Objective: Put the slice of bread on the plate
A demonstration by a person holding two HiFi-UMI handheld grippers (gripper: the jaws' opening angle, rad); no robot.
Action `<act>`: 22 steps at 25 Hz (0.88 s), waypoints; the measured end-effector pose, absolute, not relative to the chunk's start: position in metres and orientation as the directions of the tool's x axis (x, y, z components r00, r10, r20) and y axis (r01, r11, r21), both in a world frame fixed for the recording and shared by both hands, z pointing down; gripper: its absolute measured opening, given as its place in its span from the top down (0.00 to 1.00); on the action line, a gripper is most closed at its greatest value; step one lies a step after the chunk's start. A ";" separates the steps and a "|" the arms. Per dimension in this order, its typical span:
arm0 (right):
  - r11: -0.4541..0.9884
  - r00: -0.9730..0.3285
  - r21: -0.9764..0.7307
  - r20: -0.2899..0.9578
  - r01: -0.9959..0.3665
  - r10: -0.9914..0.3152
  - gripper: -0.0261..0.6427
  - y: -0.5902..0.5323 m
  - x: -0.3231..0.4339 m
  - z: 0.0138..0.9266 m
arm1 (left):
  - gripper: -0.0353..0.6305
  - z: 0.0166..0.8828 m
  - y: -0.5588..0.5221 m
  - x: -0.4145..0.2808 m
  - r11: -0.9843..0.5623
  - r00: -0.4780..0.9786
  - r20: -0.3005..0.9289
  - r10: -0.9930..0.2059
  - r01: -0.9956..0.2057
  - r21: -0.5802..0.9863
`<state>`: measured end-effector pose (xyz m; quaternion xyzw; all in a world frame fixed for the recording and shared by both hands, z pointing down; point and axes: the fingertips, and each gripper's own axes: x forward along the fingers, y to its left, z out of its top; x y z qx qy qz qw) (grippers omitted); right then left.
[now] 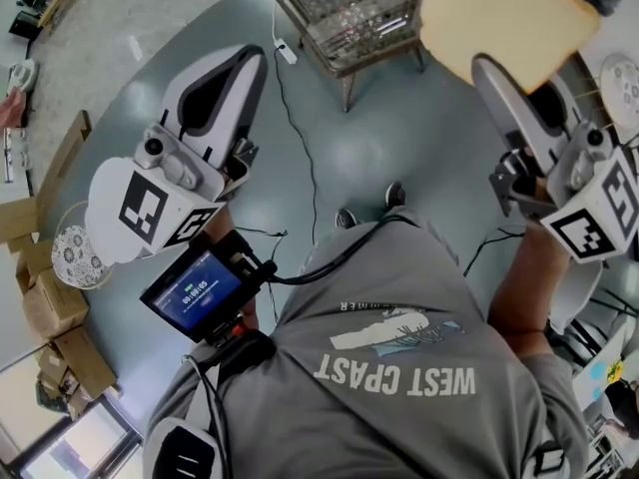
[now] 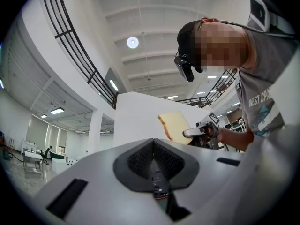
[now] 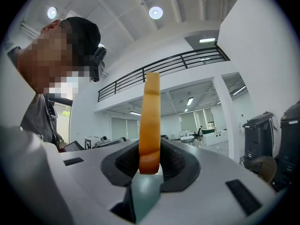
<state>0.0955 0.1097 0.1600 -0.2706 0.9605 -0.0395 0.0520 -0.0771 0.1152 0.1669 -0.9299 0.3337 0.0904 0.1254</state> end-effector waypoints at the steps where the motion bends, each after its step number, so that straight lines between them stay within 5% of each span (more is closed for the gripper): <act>1: 0.854 -0.852 -0.106 -0.079 -0.509 -0.517 0.82 0.106 0.098 0.156 | 0.94 0.163 0.113 -0.073 -0.746 0.760 -0.249 -0.600 -0.644 -0.169; 22: 0.930 -0.929 -0.092 -0.076 -0.356 -0.363 0.82 0.049 0.129 0.099 | 0.94 0.109 0.076 -0.028 -0.644 0.667 -0.241 -0.705 -0.744 -0.177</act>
